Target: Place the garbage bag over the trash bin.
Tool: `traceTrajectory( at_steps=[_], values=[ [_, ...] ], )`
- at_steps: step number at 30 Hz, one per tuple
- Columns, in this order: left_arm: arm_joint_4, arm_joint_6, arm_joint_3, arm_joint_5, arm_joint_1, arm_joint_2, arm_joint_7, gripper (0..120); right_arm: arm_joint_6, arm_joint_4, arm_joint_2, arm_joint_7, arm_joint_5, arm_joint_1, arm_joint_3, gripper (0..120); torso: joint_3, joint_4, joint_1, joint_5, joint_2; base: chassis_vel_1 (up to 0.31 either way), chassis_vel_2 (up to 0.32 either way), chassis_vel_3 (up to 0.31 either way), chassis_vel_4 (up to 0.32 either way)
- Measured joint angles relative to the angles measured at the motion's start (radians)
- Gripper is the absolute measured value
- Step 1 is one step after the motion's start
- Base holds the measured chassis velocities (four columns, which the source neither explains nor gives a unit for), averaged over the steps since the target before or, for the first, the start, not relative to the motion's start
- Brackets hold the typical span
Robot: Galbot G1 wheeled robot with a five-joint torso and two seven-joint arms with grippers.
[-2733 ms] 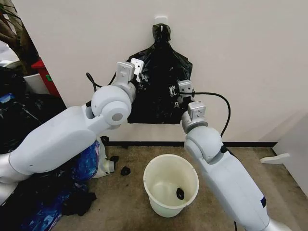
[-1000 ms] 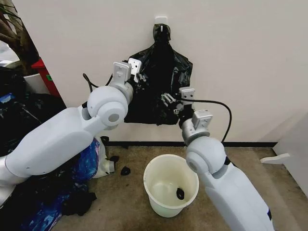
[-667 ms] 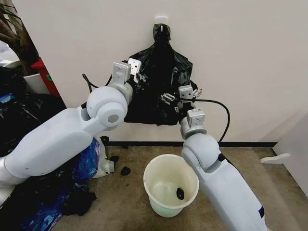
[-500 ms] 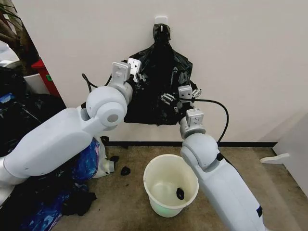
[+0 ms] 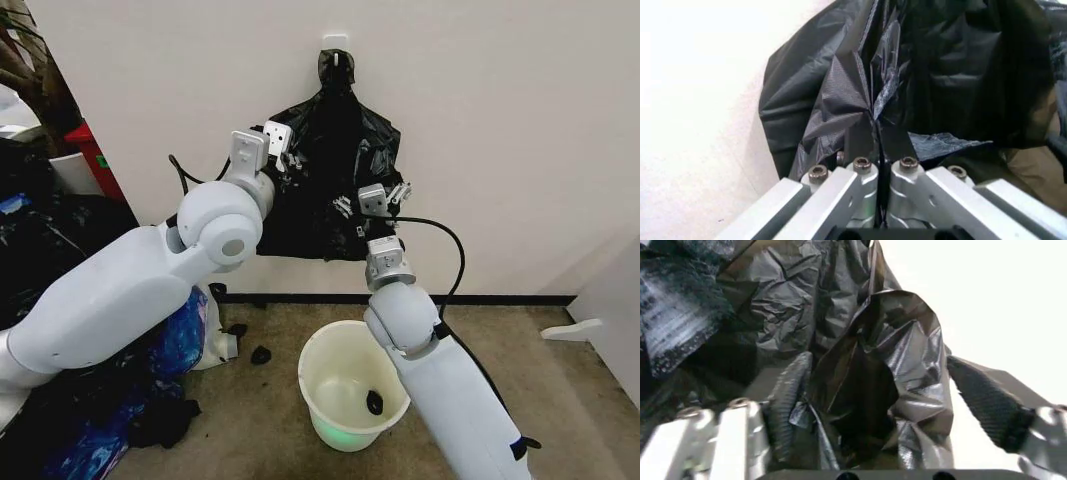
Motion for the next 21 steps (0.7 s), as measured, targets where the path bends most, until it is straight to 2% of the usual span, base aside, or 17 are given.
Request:
traceTrajectory(
  at_steps=[5, 8, 15, 16, 21],
  values=[
    [-0.004, 0.0, -0.002, 0.002, 0.003, 0.004, 0.003, 0, 0.009, -0.001, -0.011, -0.026, -0.011, -0.01, 0.012, 50, 0.0, 0.0, 0.0, 0.0, 0.0, 0.0, 0.0, 0.0, 0.0],
    [-0.004, 0.0, -0.003, 0.002, 0.003, 0.004, 0.003, 0, 0.01, -0.003, -0.016, -0.03, -0.011, -0.014, 0.015, 43, 0.0, 0.0, 0.0, 0.0, 0.0, 0.0, 0.0, 0.0, 0.0],
    [-0.011, -0.001, -0.007, 0.003, 0.003, 0.009, 0.004, 0, 0.013, -0.019, -0.025, -0.041, -0.002, -0.014, 0.044, 17, 0.0, 0.0, 0.0, 0.0, 0.0, 0.0, 0.0, 0.0, 0.0],
    [-0.013, -0.001, -0.008, 0.003, 0.003, 0.01, 0.005, 0, 0.017, -0.026, -0.026, -0.042, -0.001, -0.013, 0.052, 11, 0.0, 0.0, 0.0, 0.0, 0.0, 0.0, 0.0, 0.0, 0.0],
    [-0.017, -0.002, -0.01, 0.004, 0.004, 0.013, 0.008, 0, 0.032, -0.043, -0.03, -0.048, 0.005, -0.008, 0.075, 0, 0.0, 0.0, 0.0, 0.0001, 0.0, 0.0, 0.0, 0.0, 0.0]
  ],
)
